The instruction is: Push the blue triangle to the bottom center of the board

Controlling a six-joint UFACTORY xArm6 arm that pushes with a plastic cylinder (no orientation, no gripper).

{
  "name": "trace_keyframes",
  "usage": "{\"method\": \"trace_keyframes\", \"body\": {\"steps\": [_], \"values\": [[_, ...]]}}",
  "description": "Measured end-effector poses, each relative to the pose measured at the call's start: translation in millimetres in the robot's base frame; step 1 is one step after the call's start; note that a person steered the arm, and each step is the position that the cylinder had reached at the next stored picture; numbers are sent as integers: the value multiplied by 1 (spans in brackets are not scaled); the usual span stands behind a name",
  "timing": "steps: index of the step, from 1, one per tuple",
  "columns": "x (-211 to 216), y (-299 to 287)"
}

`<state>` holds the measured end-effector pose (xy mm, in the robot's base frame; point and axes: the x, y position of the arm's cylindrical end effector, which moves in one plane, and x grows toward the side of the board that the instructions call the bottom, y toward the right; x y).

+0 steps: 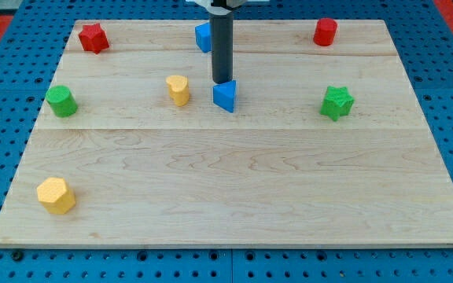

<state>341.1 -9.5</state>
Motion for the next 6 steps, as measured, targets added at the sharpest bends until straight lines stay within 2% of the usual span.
{"method": "trace_keyframes", "body": {"steps": [1, 2, 3, 4, 5, 6], "values": [[-3, 4], [1, 42], [27, 38], [22, -12], [43, -24], [48, -66]]}}
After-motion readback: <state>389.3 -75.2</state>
